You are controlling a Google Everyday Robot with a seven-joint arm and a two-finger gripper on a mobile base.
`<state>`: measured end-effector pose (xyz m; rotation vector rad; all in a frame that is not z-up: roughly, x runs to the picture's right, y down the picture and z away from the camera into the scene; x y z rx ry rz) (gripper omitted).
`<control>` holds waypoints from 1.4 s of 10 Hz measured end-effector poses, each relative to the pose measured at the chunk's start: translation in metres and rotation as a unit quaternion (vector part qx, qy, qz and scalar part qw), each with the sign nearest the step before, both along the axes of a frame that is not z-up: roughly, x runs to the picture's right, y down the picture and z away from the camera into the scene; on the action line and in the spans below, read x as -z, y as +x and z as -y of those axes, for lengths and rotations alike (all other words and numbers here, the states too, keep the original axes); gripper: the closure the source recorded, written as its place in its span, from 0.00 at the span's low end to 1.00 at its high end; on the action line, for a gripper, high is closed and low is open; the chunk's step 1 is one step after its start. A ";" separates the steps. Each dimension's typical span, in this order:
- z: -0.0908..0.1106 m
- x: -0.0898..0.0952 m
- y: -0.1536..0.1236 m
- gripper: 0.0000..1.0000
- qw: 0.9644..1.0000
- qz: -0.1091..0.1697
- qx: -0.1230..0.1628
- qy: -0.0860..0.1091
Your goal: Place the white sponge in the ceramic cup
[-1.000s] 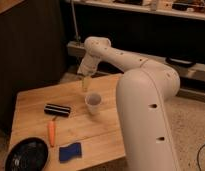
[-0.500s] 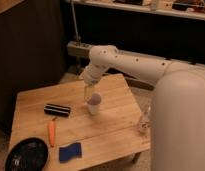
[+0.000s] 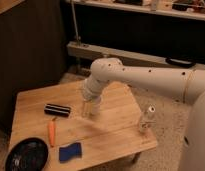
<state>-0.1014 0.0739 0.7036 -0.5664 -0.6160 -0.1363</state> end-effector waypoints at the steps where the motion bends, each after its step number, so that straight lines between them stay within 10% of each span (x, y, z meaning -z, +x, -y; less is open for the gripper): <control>1: -0.016 0.000 0.003 0.20 1.000 0.004 -0.011 -0.015; 3: -0.055 0.003 0.017 0.20 0.998 0.026 -0.050 -0.042; 9: -0.149 0.003 0.044 0.20 0.972 0.135 -0.163 -0.098; 14: -0.169 -0.037 0.022 0.20 0.977 0.115 -0.127 -0.130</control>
